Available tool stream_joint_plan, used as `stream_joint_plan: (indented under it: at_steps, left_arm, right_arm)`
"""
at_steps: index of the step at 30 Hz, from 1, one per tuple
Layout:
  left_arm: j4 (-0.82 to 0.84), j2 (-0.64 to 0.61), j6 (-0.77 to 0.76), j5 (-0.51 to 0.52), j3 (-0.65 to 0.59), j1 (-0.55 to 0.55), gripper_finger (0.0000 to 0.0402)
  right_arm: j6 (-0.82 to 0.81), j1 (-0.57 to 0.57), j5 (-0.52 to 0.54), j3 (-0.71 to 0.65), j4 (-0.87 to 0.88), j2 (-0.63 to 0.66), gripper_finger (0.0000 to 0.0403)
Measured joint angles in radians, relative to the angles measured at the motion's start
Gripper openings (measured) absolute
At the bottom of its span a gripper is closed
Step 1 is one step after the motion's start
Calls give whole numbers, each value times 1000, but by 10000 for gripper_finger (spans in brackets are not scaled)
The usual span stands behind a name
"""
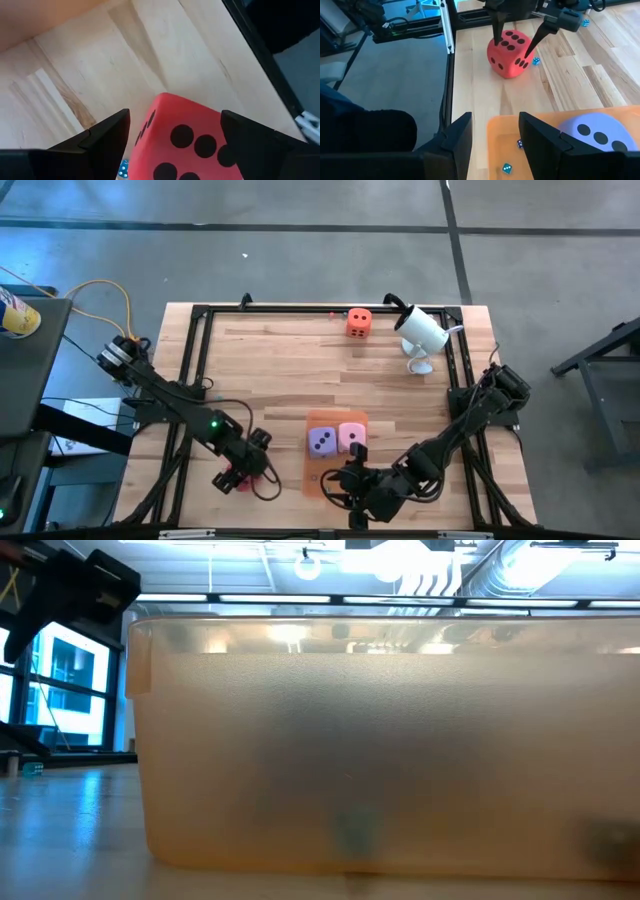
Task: Pick & Place Dice
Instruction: Put the large red dice into the orange bin
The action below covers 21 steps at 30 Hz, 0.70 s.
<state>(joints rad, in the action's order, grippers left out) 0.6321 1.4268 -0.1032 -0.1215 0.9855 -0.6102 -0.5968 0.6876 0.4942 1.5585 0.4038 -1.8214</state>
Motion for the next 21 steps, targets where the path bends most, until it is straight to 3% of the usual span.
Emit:
stream_joint_plan:
  at_steps: [10,14,21]
  left_arm:
    - [9,-16,-126,-39,2,-13,303]
    - [14,-16,-187,5,2,-35,303]
    - [12,-16,-147,79,2,-85,303]
  right_arm:
    - [23,0,0,0,1,0,151]
    - [26,0,0,0,1,0,151]
    - [26,-2,1,0,1,0,151]
